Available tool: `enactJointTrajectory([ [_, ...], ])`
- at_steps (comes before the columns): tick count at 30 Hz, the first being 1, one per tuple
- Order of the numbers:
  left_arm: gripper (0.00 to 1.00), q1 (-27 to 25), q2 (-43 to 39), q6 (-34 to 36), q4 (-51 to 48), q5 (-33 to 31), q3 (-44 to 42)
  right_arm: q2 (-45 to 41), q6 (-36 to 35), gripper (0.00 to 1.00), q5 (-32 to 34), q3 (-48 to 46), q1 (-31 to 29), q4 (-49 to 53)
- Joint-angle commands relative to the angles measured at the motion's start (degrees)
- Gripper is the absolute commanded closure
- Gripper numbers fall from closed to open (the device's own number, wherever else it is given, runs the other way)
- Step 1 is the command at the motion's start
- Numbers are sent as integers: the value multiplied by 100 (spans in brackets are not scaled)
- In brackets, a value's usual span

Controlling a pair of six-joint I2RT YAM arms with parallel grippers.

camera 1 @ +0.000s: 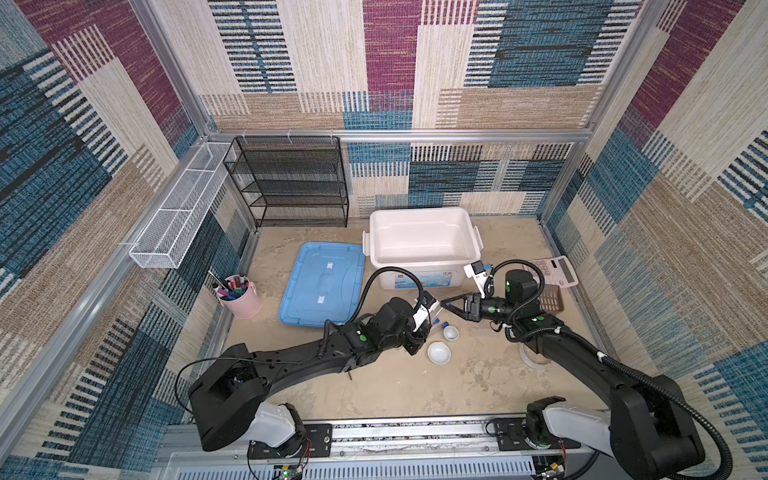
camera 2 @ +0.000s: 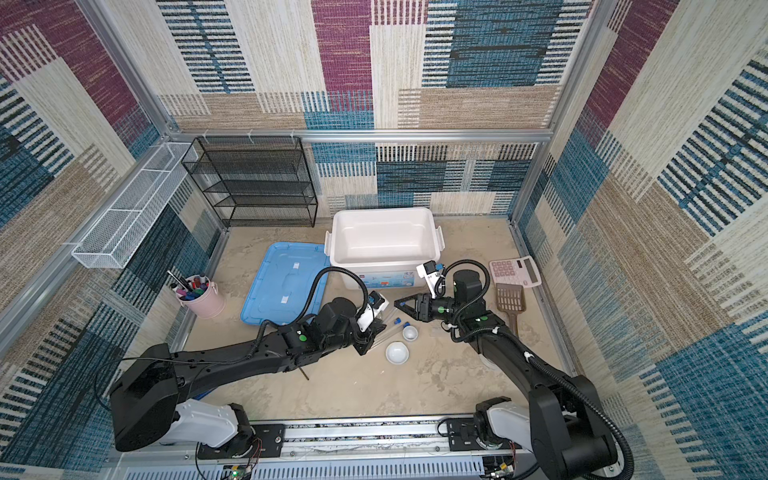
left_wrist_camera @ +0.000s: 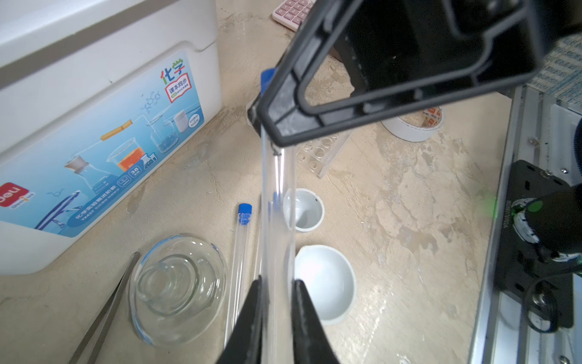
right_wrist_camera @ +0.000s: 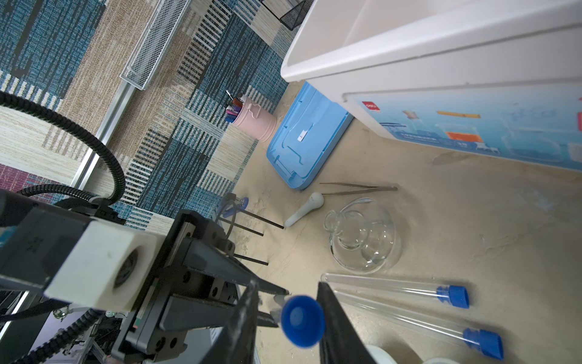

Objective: Organize the chemistry lab equipment
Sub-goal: 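Close the right gripper on the tube's blue cap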

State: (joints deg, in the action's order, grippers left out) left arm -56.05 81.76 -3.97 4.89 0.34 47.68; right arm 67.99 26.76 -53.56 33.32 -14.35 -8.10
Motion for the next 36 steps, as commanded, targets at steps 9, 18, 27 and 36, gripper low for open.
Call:
enactJointTrajectory([
  [9, 89, -7, 60, -8, 368, -34, 22, -71, 101, 71, -30, -78, -15, -179],
  [18, 89, -16, 86, 6, 386, 24, -18, -127, 92, 78, 91, -102, -13, -175],
  [27, 89, -21, 87, -17, 426, 56, -55, -172, 92, 81, 214, -133, -17, -183],
  [36, 45, -26, 39, -156, 458, -127, -116, -329, -51, 82, 771, -104, -17, 125],
])
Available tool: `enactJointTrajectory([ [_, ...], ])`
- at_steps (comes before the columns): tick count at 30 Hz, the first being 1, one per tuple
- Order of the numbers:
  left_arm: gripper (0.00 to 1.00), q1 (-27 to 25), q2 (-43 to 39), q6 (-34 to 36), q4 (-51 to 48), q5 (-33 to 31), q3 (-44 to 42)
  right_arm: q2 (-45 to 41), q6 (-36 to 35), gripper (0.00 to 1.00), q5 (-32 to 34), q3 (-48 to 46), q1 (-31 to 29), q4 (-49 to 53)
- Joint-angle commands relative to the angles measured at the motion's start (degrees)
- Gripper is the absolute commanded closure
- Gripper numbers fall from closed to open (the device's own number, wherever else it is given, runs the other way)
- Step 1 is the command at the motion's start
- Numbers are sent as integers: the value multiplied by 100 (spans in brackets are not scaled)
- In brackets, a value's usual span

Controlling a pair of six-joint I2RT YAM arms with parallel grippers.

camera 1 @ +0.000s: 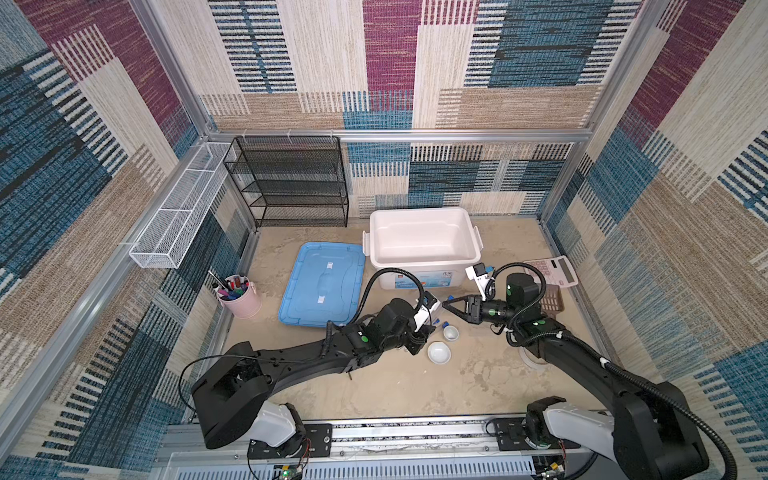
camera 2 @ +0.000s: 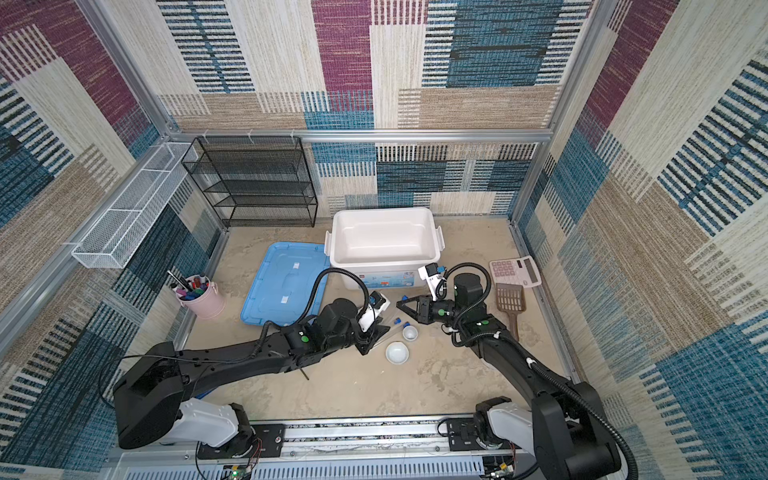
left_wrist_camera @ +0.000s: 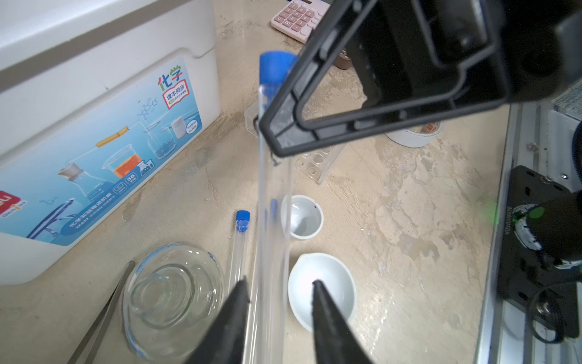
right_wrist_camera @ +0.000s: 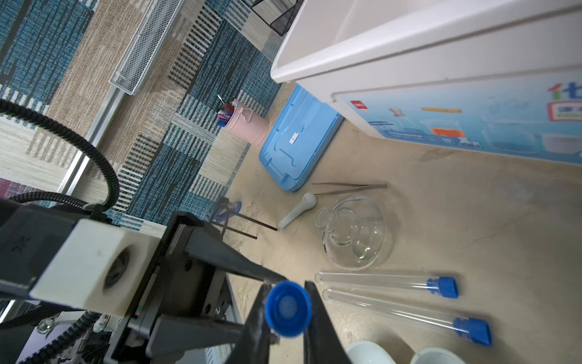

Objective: Organize the chemistry lab equipment
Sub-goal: 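Close the right gripper on the tube's blue cap, then pull the tube away from the right gripper with the left gripper, removing the cap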

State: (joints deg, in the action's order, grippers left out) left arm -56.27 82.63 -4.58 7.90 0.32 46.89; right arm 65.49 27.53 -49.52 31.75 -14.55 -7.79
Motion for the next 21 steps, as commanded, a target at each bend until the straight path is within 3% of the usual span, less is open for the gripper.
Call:
enactJointTrajectory([
  [1, 43, -2, -84, -112, 163, -166, -56, -129, -161, 82, 519, 68, 8, 188],
  [6, 34, 2, -293, -171, 202, -386, -193, -400, -341, 82, 1186, 180, 3, 619],
  [12, 27, -2, -620, -271, 354, -727, -501, -767, -668, 82, 2449, 517, 7, 1608],
  [21, 26, -2, -854, -385, 111, -1043, -733, -1214, -1000, 81, 4058, 798, 2, 2355],
])
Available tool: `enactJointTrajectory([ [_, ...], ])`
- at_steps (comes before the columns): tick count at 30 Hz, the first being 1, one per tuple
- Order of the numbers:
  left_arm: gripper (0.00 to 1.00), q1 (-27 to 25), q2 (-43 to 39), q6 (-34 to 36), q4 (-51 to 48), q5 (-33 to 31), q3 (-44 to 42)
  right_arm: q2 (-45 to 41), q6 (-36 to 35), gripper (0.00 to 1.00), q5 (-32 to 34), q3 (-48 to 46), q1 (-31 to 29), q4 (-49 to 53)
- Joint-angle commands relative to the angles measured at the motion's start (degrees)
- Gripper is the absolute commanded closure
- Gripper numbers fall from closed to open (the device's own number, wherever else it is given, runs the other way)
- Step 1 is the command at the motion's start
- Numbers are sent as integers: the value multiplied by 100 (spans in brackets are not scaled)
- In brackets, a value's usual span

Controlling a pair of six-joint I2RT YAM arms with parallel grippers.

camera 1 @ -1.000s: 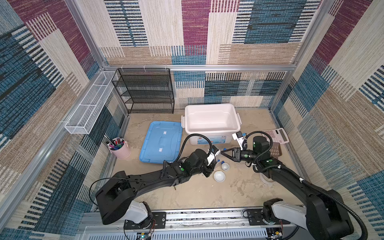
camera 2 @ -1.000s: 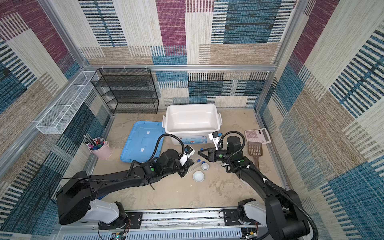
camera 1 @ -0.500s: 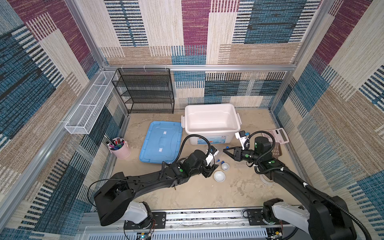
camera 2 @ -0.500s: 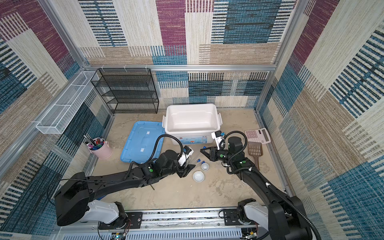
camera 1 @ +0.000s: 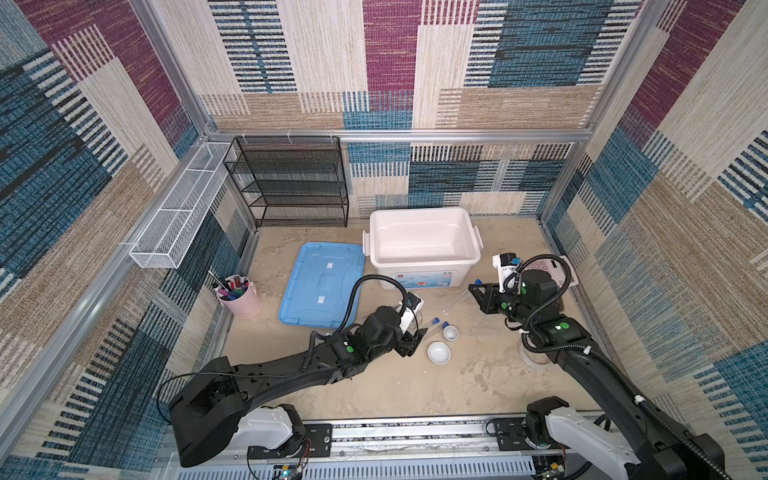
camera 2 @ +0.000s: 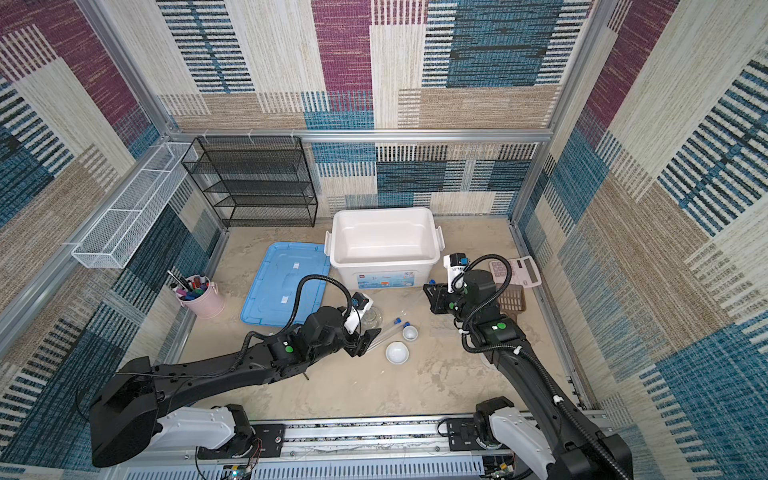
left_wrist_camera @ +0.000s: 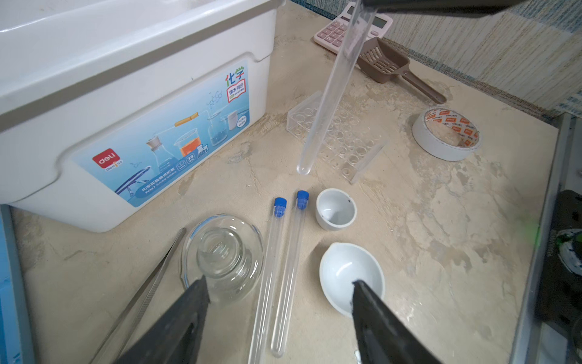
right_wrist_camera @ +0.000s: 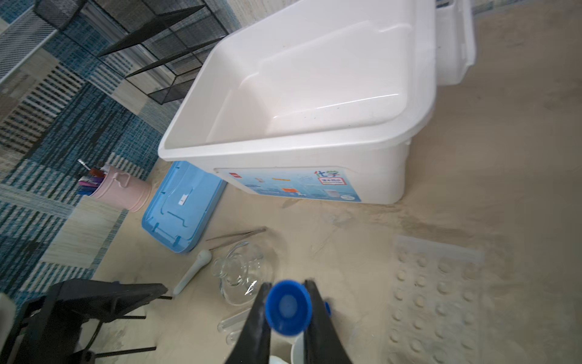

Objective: Organize the chemistry lab equipment

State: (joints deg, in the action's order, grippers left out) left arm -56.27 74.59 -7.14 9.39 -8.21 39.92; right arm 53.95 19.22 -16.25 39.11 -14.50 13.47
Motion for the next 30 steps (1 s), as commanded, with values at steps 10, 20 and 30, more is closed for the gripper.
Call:
enactJointTrajectory([
  [10, 32, -8, -193, -197, -442, -133, -122, -144, -373, 83, 1620, -81, -115, -146],
  [20, 35, -93, -193, -277, -727, -308, -255, 11, -510, 84, 2448, -130, -361, -447],
  [30, 36, -114, -185, -436, -820, -438, -454, 209, -614, 83, 2785, -280, -475, -895],
])
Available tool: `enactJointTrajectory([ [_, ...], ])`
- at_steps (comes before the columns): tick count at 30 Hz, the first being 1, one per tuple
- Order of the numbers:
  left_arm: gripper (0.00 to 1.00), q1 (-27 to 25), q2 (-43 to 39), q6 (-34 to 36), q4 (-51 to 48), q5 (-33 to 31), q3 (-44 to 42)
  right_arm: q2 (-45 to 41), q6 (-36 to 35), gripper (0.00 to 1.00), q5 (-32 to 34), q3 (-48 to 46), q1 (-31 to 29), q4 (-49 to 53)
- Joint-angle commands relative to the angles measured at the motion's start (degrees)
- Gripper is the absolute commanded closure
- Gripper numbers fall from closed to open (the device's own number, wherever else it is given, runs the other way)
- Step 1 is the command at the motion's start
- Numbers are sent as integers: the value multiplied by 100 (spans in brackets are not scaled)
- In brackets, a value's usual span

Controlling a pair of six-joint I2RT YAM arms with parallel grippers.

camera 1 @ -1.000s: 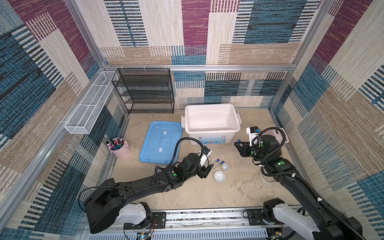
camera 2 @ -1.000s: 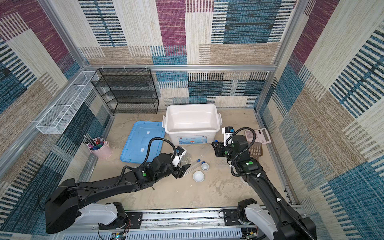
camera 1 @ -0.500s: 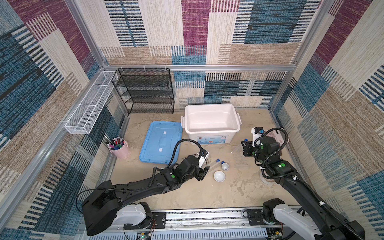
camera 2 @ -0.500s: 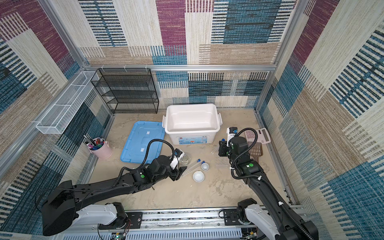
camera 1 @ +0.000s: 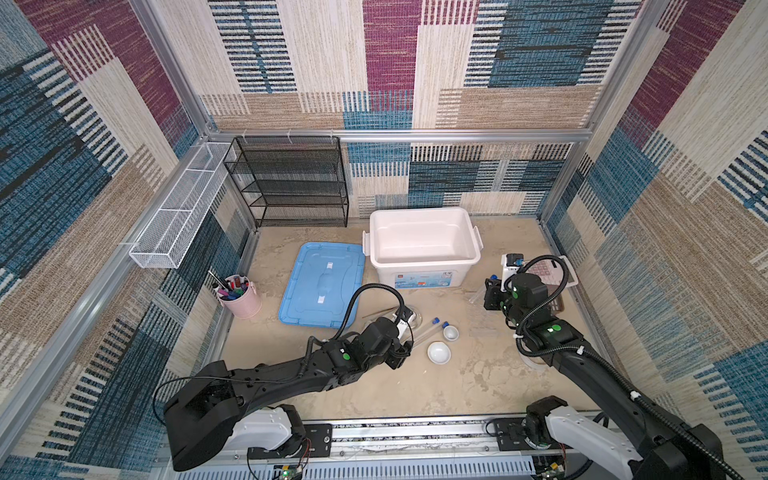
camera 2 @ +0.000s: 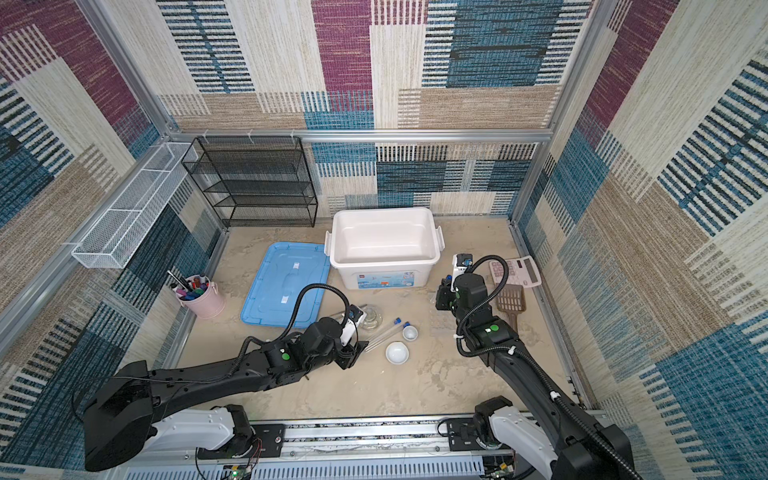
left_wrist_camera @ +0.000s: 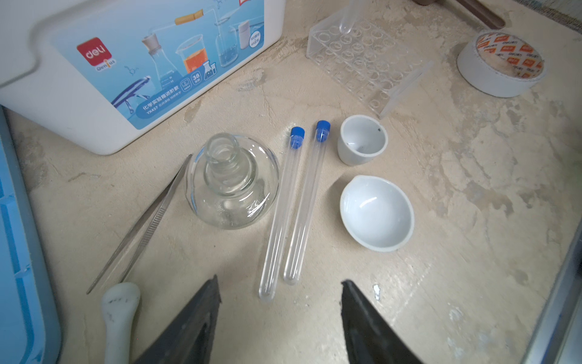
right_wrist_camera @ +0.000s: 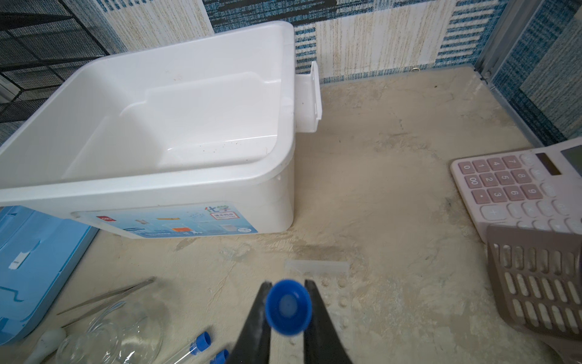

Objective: Organize the chemistry lab equipment

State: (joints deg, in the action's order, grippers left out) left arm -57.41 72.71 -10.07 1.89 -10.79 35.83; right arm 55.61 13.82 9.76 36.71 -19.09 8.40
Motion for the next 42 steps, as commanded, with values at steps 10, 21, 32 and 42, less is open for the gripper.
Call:
enactJointTrajectory([
  [10, 36, -6, 145, -264, -21, -231, -69, 225, -118, 83, 152, -130, -54, -706],
  [21, 36, -3, 283, -313, -13, -209, -68, 390, -246, 83, 261, -150, -139, -840],
  [32, 36, -1, 297, -325, 48, -206, -112, 579, -314, 83, 433, -156, -210, -981],
  [42, 36, 1, 353, -302, 55, -196, -94, 673, -381, 83, 503, -151, -226, -1103],
])
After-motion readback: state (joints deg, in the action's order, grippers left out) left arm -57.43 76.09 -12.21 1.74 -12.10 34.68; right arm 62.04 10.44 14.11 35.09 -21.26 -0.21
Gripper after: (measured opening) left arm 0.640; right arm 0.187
